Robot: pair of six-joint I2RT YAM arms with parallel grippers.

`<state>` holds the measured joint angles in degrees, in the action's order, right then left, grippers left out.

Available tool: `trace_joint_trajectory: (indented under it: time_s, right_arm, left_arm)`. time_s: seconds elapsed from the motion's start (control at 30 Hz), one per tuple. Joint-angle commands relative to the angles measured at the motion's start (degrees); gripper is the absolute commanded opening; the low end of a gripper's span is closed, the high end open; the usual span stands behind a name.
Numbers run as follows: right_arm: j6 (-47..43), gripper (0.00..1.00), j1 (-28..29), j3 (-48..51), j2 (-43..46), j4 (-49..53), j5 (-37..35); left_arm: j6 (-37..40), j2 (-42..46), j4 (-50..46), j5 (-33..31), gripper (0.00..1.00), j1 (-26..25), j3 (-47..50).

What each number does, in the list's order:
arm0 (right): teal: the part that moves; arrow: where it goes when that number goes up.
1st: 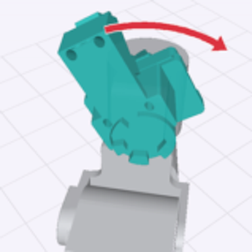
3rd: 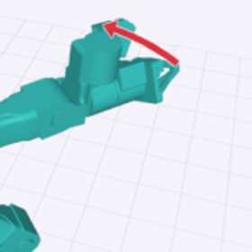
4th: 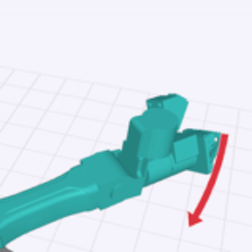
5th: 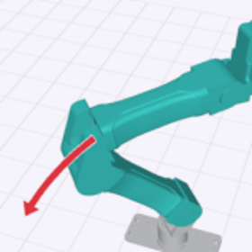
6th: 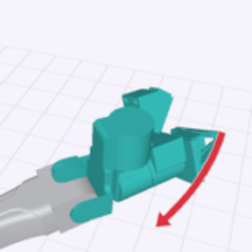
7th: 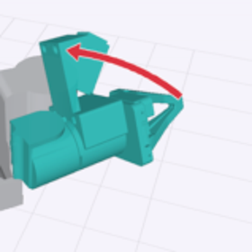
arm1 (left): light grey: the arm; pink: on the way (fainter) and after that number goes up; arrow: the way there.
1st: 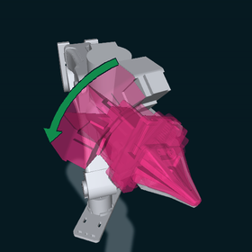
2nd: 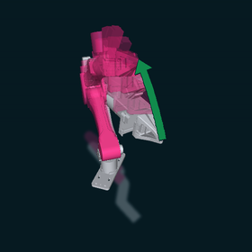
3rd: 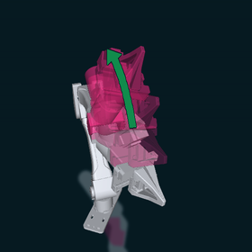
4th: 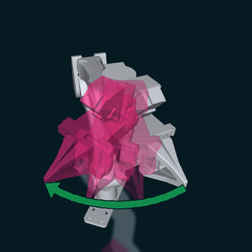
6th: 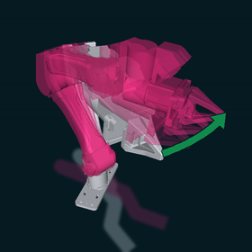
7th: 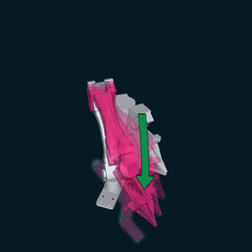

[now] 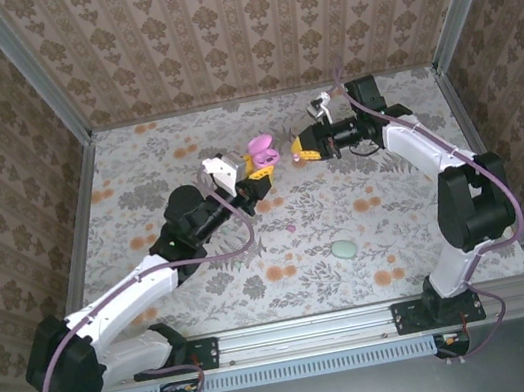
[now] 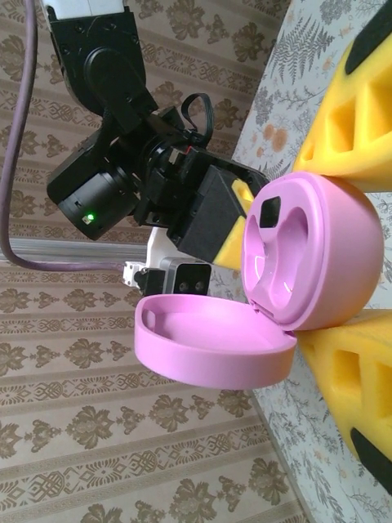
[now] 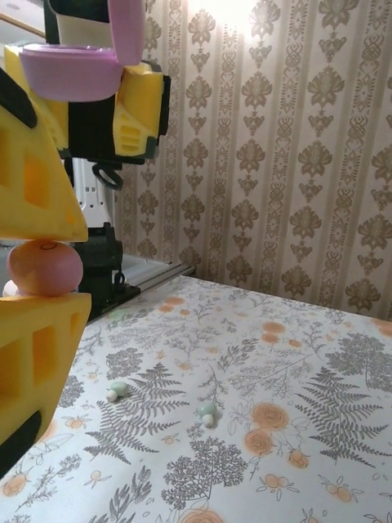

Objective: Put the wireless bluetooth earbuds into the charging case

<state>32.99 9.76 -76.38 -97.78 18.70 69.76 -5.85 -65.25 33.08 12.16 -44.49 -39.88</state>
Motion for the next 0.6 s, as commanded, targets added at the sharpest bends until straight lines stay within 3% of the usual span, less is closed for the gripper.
trace_joint_trajectory:
  time_s: [0.0,0.57]
  right_arm:
    - [3.9,0.24,-0.4,0.2,2.3,-2.8,1.3]
    - [6.1,0.24,-0.2,-1.5,9.6,-3.2,-2.0]
  left_arm:
    - [-0.7,-0.3,2.4,0.8,0.33,0.6,-1.3]
    - [-0.1,-2.1,1.5,3.1,0.33,1.8,-1.2]
